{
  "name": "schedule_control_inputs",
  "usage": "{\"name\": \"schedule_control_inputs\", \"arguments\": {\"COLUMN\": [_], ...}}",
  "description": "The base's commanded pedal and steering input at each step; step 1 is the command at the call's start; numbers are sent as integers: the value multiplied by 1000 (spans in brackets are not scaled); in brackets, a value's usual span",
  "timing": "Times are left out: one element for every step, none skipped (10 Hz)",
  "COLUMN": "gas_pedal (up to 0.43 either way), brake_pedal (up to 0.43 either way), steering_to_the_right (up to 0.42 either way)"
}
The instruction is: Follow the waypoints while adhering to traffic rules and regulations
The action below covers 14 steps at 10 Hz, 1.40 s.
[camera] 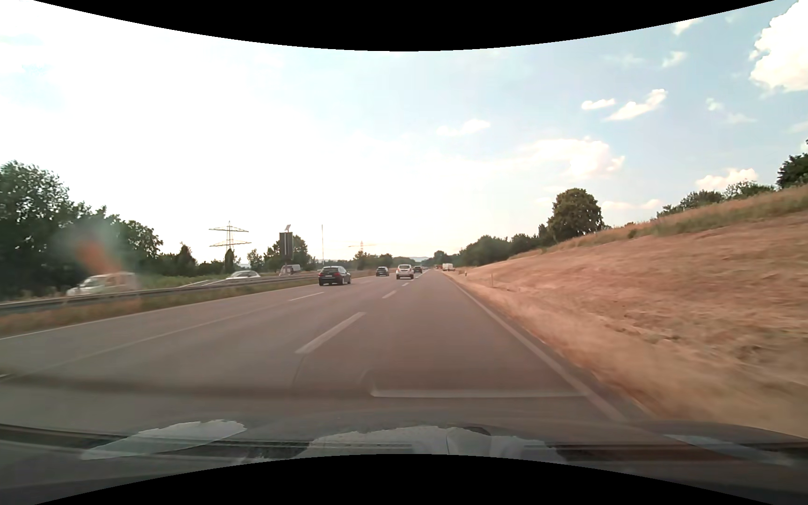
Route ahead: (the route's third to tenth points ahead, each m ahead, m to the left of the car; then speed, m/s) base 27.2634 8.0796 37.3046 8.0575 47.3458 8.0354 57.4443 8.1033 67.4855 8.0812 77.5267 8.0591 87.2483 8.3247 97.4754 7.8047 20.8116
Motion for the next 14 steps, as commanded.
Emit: {"name": "schedule_control_inputs", "arguments": {"gas_pedal": [0, 0, 0, 0, 0, 0, 0, 0, 0, 0, 0, 0, 0, 0], "brake_pedal": [85, 85, 91, 98, 104, 110, 110, 116, 122, 128, 134, 140, 140, 146], "steering_to_the_right": [-1, -1, -1, -1, -3, -4, -3, -3, -4, -4, -4, -4, -4, -3]}}
